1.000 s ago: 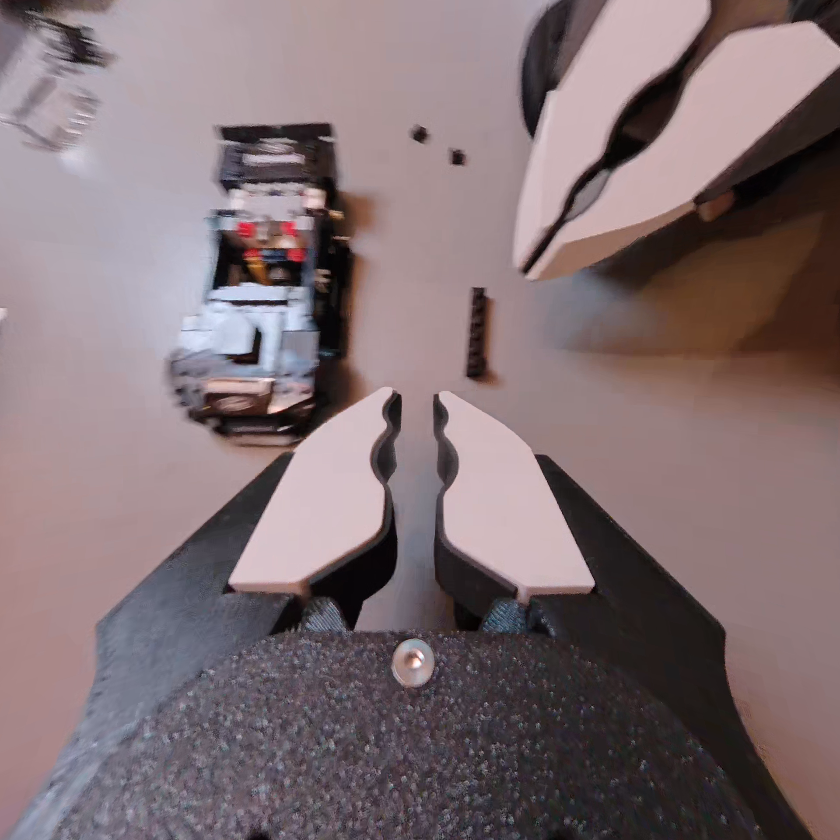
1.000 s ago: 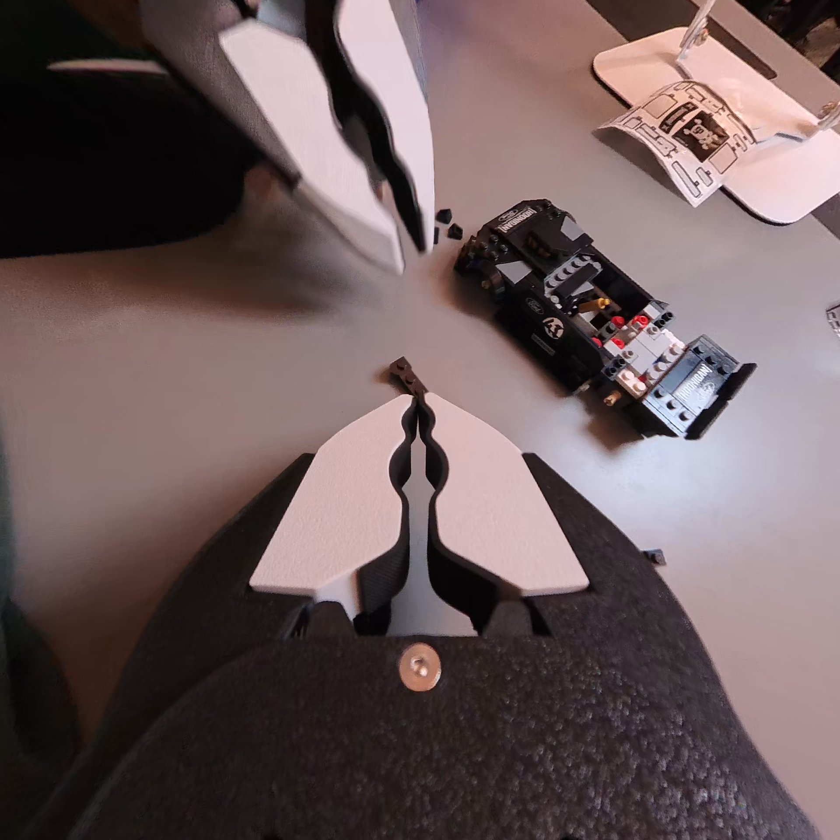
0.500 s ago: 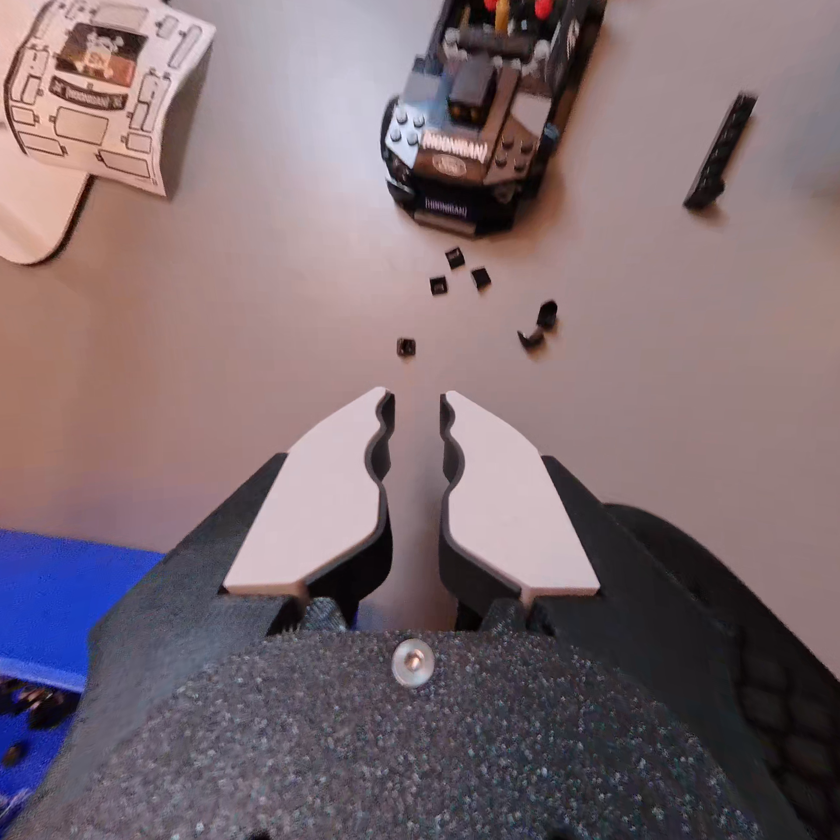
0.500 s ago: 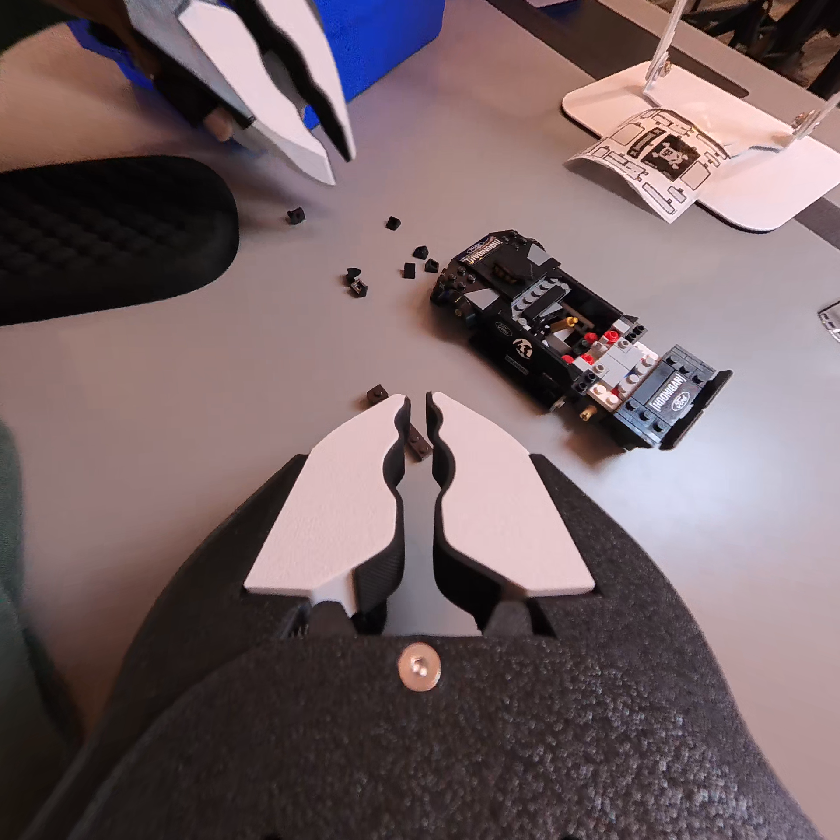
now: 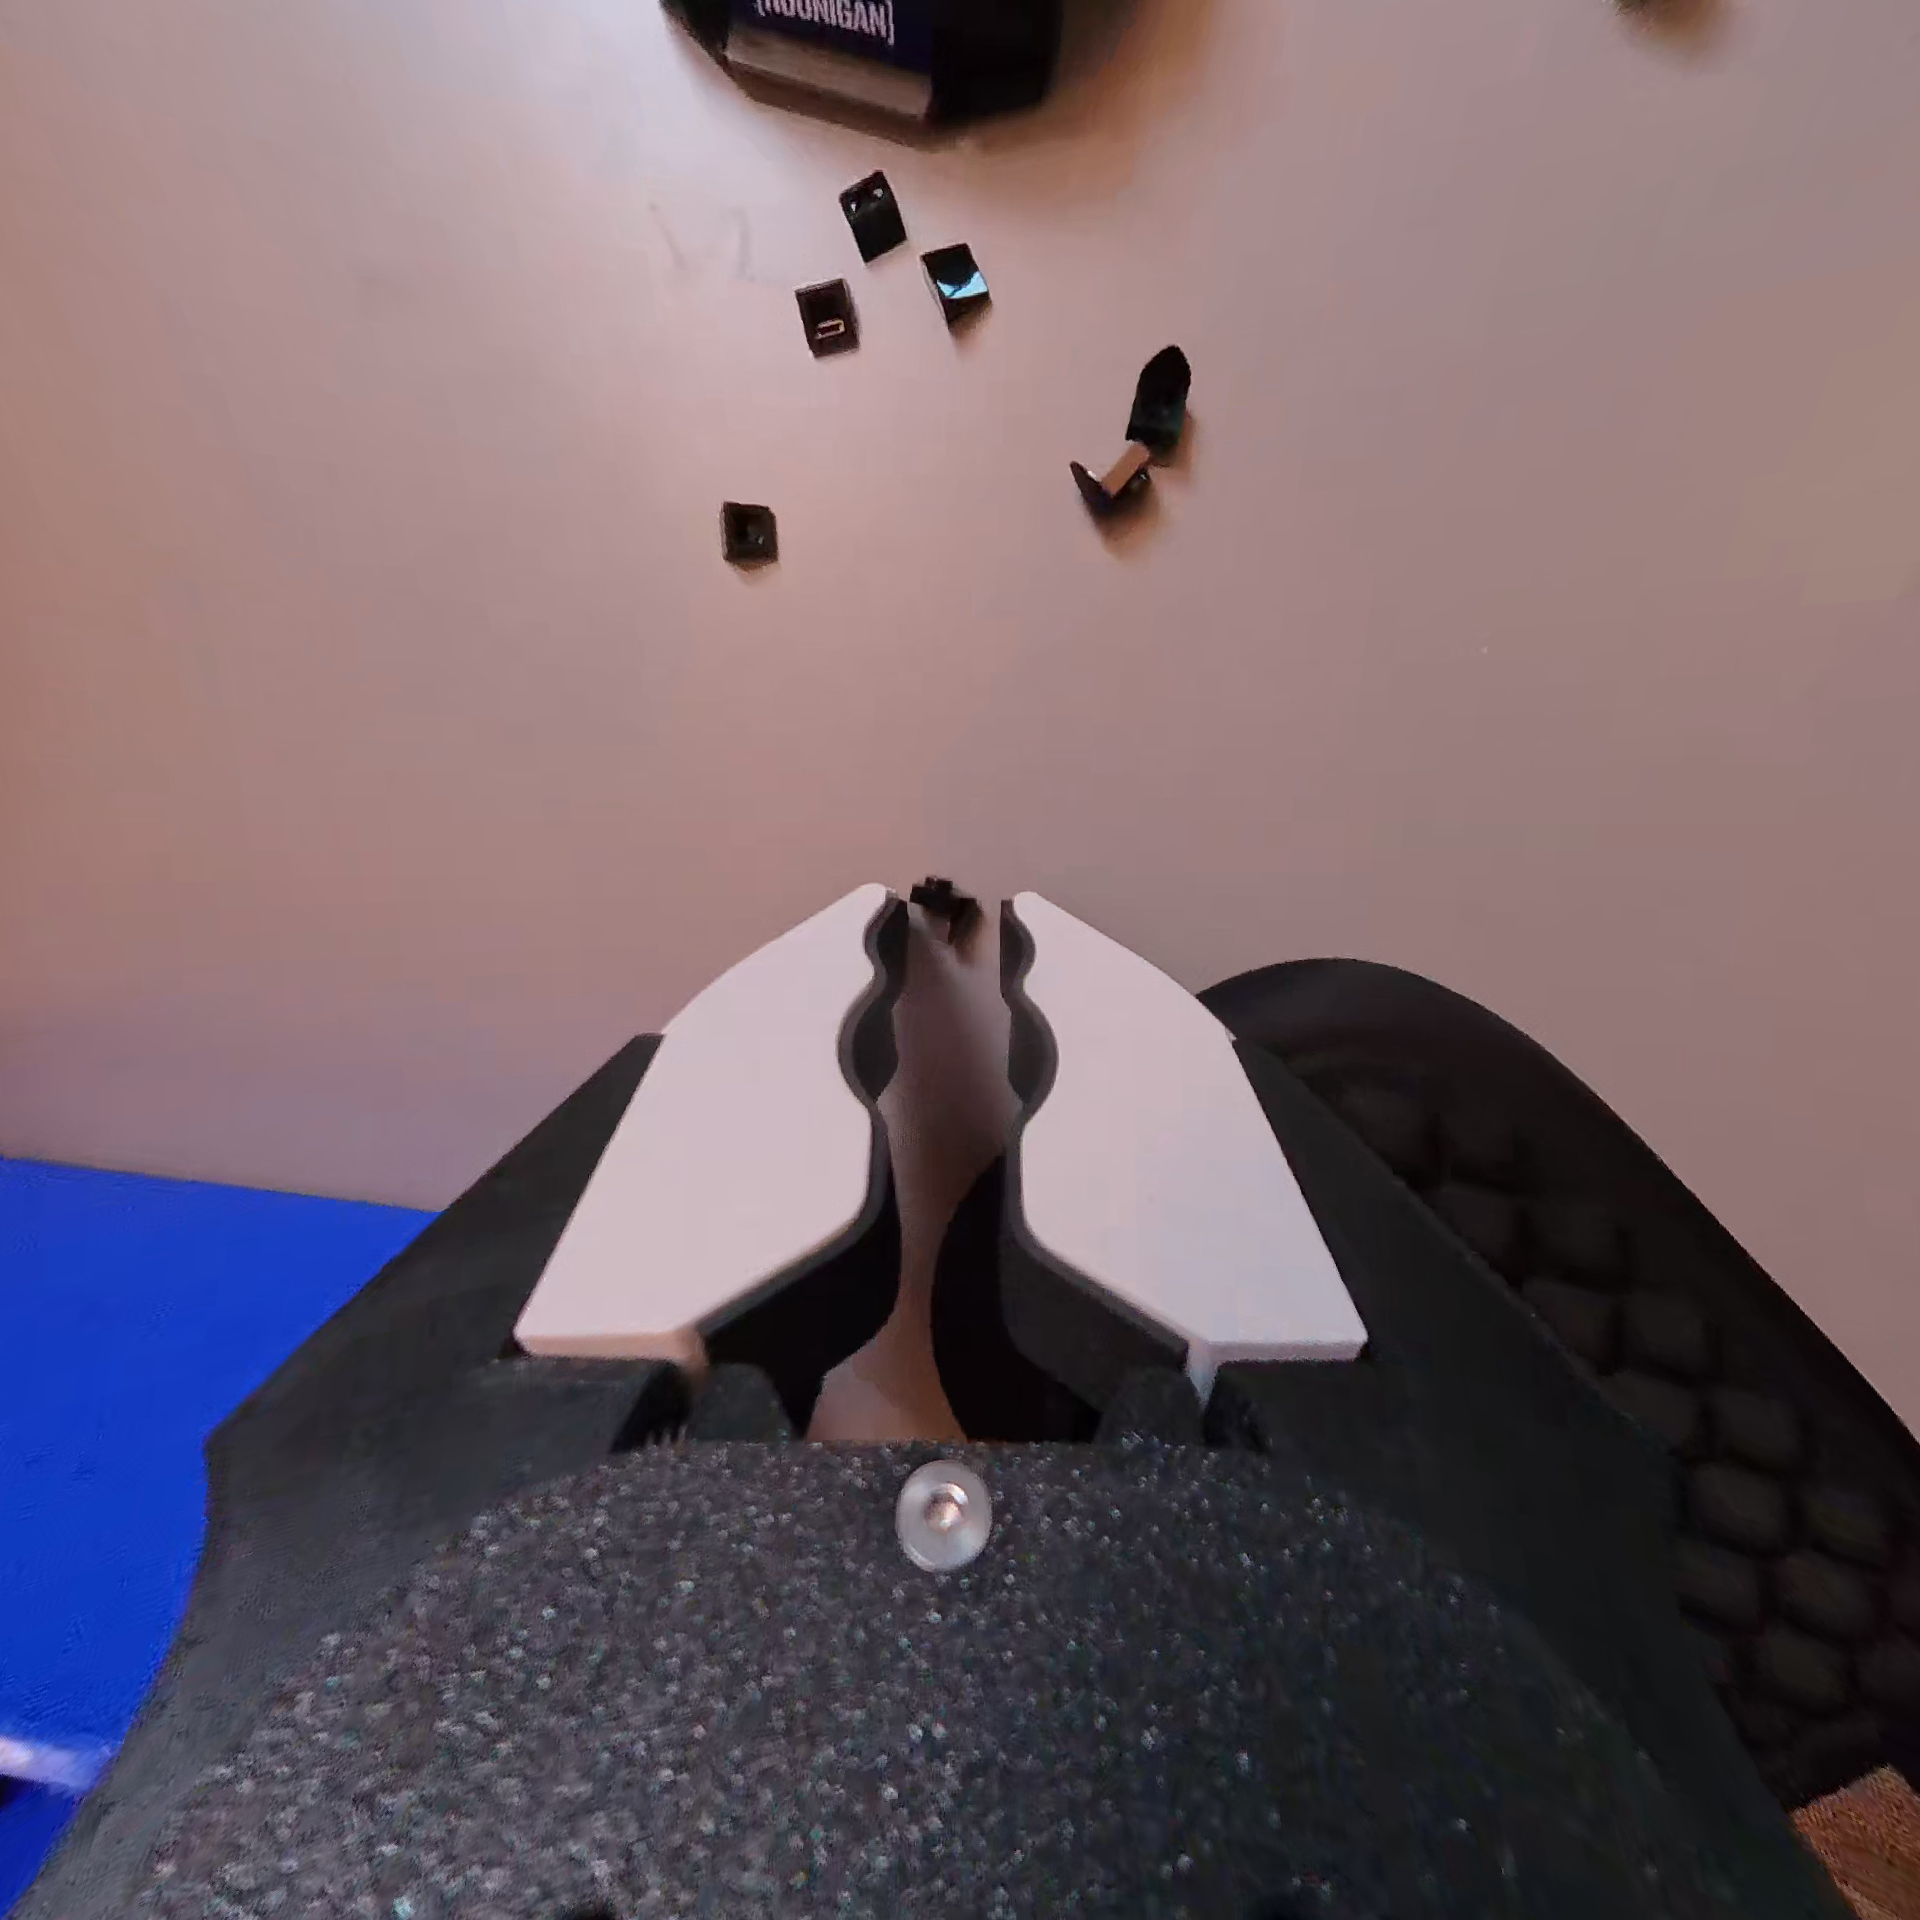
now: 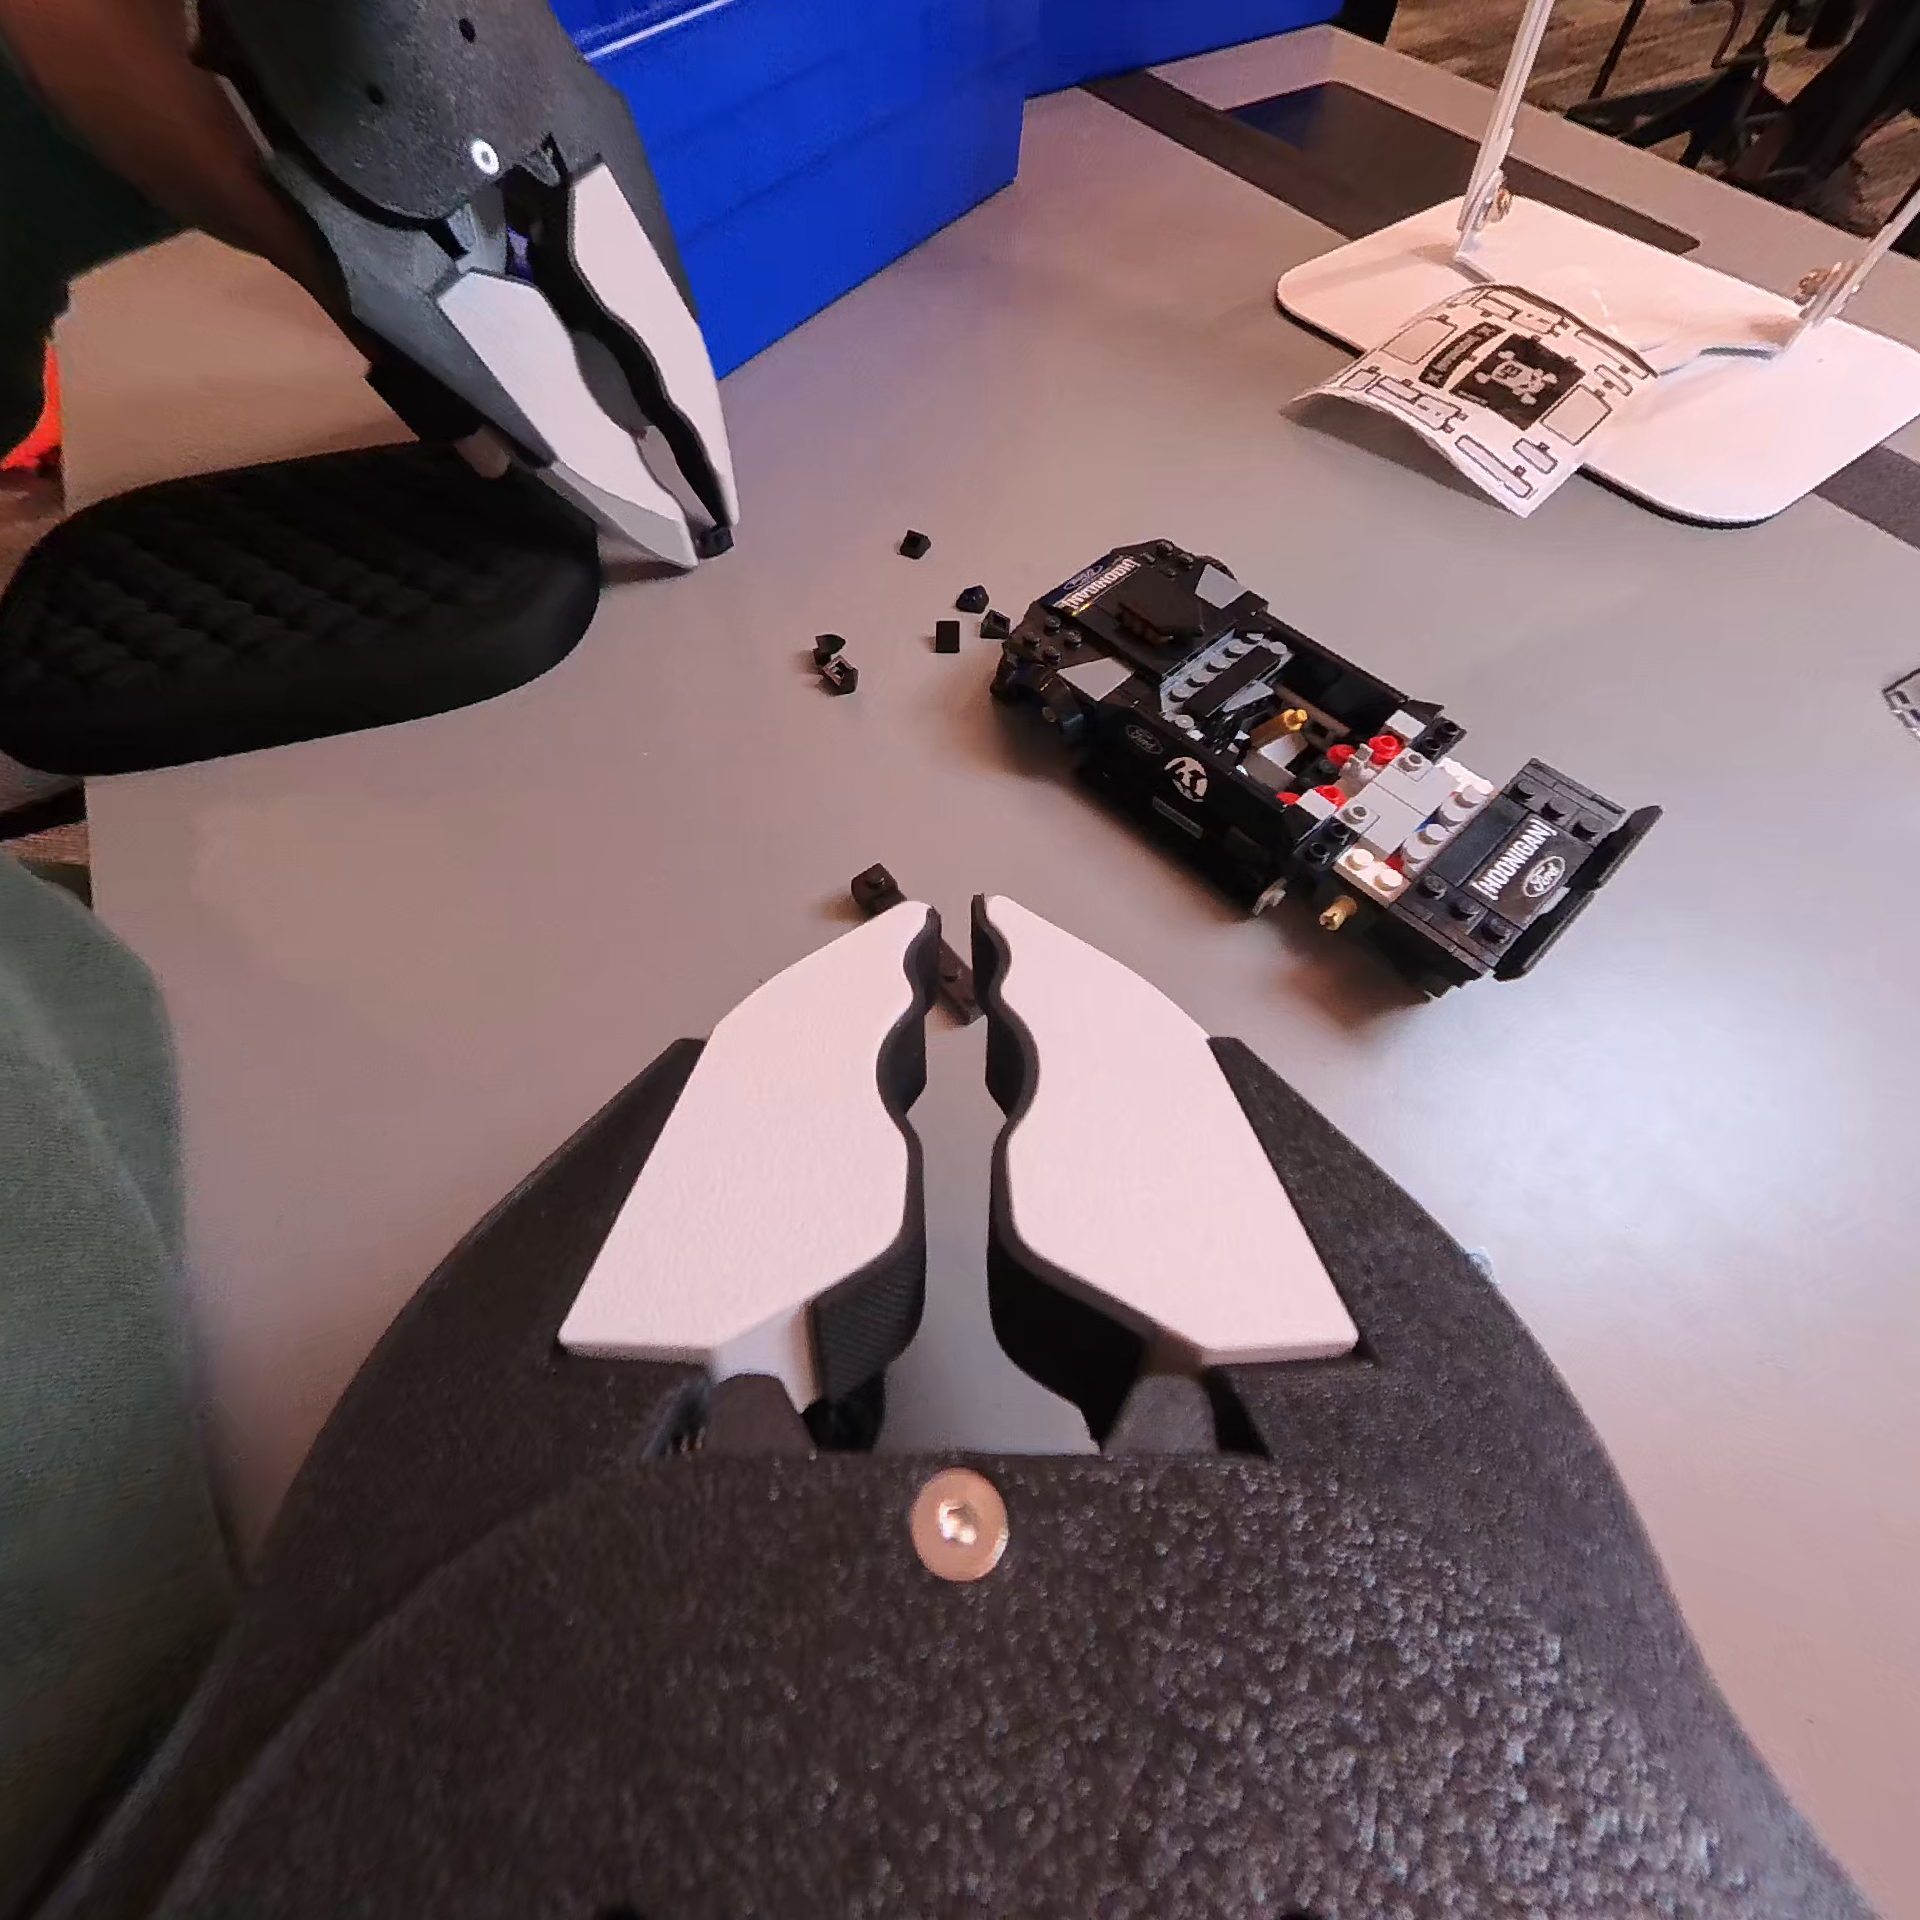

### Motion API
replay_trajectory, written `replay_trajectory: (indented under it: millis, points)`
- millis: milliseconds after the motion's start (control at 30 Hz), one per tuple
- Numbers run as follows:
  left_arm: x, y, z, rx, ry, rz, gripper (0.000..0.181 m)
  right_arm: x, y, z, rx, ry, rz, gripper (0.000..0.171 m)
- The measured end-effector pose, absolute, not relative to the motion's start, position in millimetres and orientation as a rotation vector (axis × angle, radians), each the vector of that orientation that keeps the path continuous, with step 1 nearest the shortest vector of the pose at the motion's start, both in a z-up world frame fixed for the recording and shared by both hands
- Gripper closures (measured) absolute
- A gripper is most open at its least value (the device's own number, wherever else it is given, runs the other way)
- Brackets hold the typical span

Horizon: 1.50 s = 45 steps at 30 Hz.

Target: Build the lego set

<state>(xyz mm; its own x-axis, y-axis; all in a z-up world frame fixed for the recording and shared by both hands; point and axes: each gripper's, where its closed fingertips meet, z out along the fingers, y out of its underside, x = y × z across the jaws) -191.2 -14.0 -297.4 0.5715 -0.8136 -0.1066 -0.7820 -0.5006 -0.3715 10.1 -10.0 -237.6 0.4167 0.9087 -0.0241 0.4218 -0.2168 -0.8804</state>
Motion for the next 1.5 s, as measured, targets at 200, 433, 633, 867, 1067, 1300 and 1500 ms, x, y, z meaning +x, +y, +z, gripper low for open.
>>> replay_trajectory:
  millis: [200, 433, 633, 867, 1067, 1300, 1500]
  points:
    - [-187.5, -8.7, -297.3, -2.384, 1.288, -0.105, 0.169, 10.9, -12.9, -241.0, -1.812, -1.186, 0.708, 0.166]
    - [-101.6, -17.4, -245.1, -1.92, 1.275, -0.508, 0.169, -3.0, -22.6, -232.5, -1.69, -1.3, 0.761, 0.163]
    - [-30.8, -43.8, -177.1, -1.412, 1.234, -0.767, 0.169, -19.0, -37.8, -177.5, -1.606, -1.022, 1.42, 0.153]
    - [-13.7, -50.0, -161.7, -1.267, 1.199, -0.74, 0.169, -22.5, -55.3, -158.7, -1.609, -0.885, 1.77, 0.151]
    - [-14.8, -52.8, -166.2, -1.271, 1.216, -0.704, 0.169, -22.0, -56.2, -163.1, -1.641, -0.853, 1.744, 0.157]
    - [-15.1, -55.1, -172.2, -1.271, 1.244, -0.654, 0.169, -19.9, -50.5, -170.3, -1.691, -0.837, 1.688, 0.16]
    - [-15.7, -55.3, -172.0, -1.273, 1.243, -0.662, 0.169, -23.1, -51.4, -172.3, -1.699, -0.853, 1.723, 0.155]
